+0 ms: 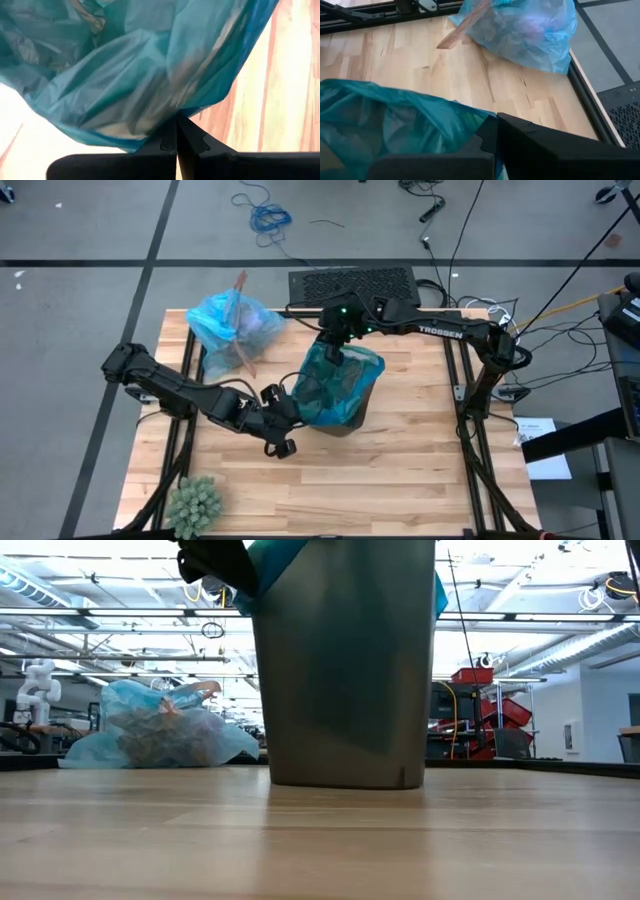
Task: Place trash/remove bag and relplace
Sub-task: Insert the blue trash bag into the black trash bin
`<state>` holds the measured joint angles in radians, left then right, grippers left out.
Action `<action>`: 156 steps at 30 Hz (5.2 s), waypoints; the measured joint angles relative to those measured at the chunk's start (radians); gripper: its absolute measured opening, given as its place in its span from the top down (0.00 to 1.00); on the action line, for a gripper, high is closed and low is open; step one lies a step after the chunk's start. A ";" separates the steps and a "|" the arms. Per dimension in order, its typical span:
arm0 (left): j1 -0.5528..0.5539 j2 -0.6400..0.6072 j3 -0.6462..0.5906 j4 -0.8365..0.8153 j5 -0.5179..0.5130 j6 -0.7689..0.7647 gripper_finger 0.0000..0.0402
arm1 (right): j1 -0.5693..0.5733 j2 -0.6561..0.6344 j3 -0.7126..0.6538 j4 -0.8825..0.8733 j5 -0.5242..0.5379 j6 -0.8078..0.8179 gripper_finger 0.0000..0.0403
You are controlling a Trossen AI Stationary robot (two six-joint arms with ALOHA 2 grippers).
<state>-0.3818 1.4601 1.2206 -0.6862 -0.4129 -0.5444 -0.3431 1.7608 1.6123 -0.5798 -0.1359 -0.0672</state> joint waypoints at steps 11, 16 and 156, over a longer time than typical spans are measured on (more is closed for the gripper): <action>-0.020 -0.005 0.000 0.005 0.005 0.000 1.00 | 0.000 -0.113 0.000 -0.019 0.006 -0.001 0.76; -0.020 -0.013 0.000 0.029 0.016 0.001 1.00 | 0.000 -0.194 0.000 -0.048 0.006 -0.022 0.67; -0.016 -0.034 0.226 -0.136 0.197 0.063 0.54 | 0.168 -0.520 -0.055 -0.575 -0.233 0.209 0.73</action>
<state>-0.3981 1.4265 1.4468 -0.8225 -0.2159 -0.4816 -0.1749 1.2411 1.5578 -1.1549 -0.3691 0.1417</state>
